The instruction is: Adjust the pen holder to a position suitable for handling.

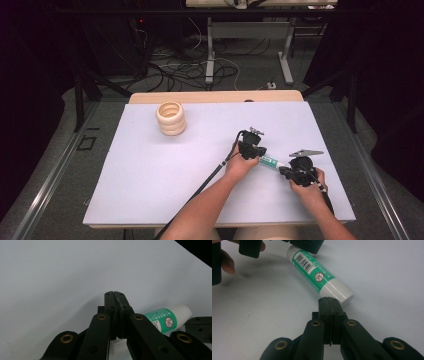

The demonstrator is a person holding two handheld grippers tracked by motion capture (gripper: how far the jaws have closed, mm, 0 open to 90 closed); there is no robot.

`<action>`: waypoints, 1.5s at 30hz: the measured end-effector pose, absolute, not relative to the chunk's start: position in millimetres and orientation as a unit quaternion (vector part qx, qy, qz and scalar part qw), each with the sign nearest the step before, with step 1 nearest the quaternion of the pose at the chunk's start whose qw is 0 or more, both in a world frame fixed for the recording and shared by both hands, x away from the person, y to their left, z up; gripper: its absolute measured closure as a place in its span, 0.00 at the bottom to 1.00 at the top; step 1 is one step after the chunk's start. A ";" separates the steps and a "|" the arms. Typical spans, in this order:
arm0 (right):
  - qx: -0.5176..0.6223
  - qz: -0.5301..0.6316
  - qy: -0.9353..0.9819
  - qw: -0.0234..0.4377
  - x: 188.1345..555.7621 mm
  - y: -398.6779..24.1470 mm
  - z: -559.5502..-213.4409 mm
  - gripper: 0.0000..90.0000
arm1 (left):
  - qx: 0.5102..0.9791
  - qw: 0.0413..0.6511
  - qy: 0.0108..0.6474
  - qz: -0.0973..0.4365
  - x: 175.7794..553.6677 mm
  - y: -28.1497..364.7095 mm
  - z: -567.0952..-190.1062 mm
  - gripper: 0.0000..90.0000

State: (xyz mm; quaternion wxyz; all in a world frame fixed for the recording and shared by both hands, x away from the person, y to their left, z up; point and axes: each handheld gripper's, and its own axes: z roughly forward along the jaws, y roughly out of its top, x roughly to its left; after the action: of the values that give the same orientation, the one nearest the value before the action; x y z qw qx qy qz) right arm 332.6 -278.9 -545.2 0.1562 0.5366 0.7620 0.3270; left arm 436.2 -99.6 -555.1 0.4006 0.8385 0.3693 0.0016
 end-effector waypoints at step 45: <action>0.564 0.338 0.732 0.180 339.6 -291.7 -542.6 0.94 | 0.836 0.426 0.345 -0.024 391.8 -81.8 -545.2 0.93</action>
State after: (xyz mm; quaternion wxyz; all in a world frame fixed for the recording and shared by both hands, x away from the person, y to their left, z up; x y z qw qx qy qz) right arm 339.6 -291.7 -542.6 0.1801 0.5637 0.7320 0.3377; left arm 391.8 -81.8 -545.2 0.4262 0.8358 0.3452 -0.0243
